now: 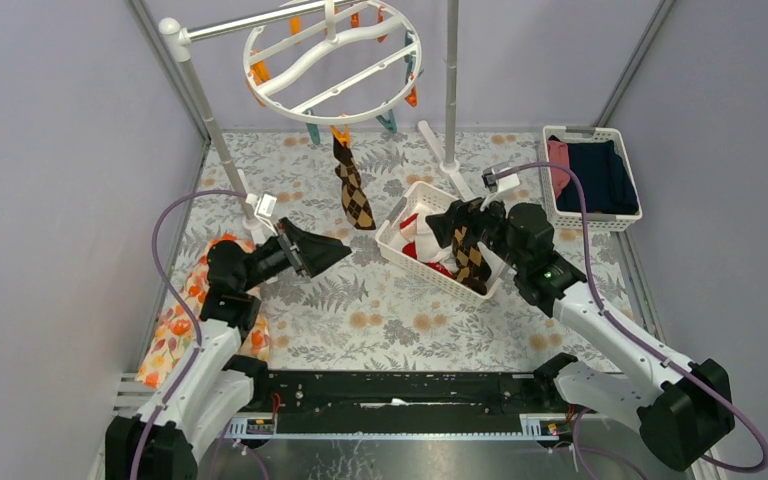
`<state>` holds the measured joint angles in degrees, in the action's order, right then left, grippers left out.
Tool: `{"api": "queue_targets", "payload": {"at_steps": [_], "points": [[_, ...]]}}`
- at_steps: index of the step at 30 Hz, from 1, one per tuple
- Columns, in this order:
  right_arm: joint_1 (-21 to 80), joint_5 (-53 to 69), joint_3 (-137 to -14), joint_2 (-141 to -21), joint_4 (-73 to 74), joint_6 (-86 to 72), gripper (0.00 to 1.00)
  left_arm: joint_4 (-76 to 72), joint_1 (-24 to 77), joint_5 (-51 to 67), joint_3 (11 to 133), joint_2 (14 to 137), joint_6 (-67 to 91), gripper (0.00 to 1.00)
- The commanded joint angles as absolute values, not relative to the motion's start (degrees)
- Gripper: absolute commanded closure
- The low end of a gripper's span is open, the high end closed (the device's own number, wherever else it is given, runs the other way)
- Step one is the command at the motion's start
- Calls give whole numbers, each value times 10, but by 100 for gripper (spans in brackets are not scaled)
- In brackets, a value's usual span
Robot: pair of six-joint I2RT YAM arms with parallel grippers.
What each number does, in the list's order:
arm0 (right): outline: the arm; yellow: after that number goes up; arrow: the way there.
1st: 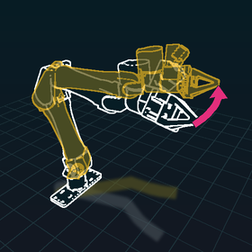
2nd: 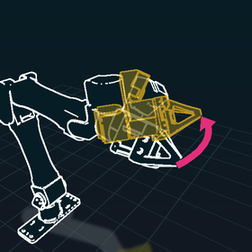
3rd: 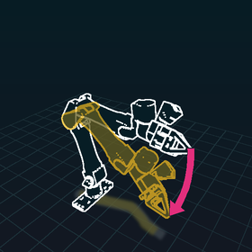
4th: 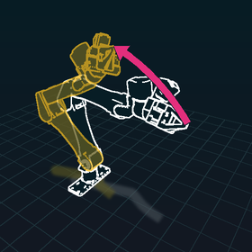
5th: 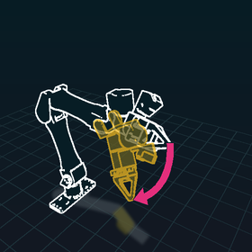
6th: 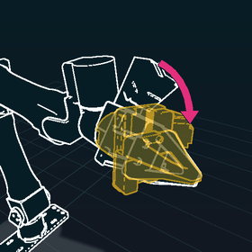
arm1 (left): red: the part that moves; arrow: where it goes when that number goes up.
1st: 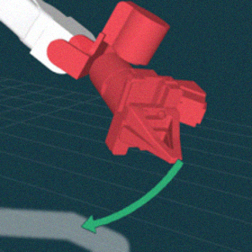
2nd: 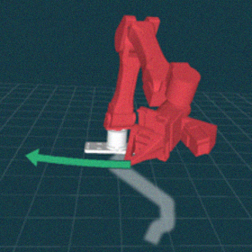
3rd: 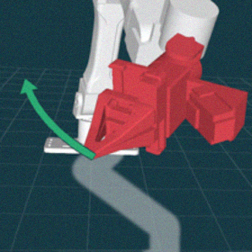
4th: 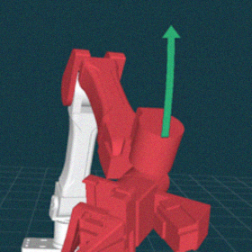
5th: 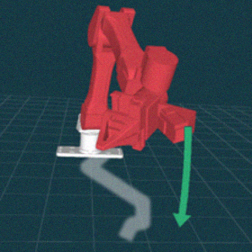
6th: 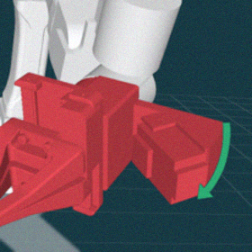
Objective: Clip the socks to the hanger
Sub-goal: Pick up the sock from the bin.
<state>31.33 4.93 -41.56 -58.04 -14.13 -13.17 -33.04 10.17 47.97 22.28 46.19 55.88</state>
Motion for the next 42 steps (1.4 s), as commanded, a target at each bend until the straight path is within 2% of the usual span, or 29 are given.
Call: {"api": "queue_targets", "payload": {"at_steps": [1, 4, 7, 14, 16, 19, 22, 28, 35, 42], "points": [[312, 25, -407, -583, -168, -145, 0, -180, 100, 433, 264, 412, 451, 1], [312, 4, -408, -595, -157, -132, 0, -120, 100, 387, 273, 388, 412, 1], [311, -55, -434, -623, -114, -96, 0, -120, 110, 363, 268, 379, 406, 2], [312, -105, -549, -748, -4, -48, 1, -122, 250, 156, 251, 397, 325, 4], [312, -116, -574, -776, 13, -36, 7, -124, 267, 136, 255, 418, 311, 7], [312, -121, -607, -817, 44, -18, 27, -134, 268, 144, 252, 439, 308, 8], [311, -90, -623, -850, 79, -15, 39, -148, 268, 148, 234, 435, 311, 9], [303, -90, -582, -855, 70, -35, 54, -155, 268, 145, 215, 426, 310, 9], [279, -94, -603, -919, 93, -32, 58, -167, 268, 163, 225, 442, 310, 9], [279, -96, -622, -981, 98, -37, 58, -158, 268, 157, 214, 414, 313, 9]]}}
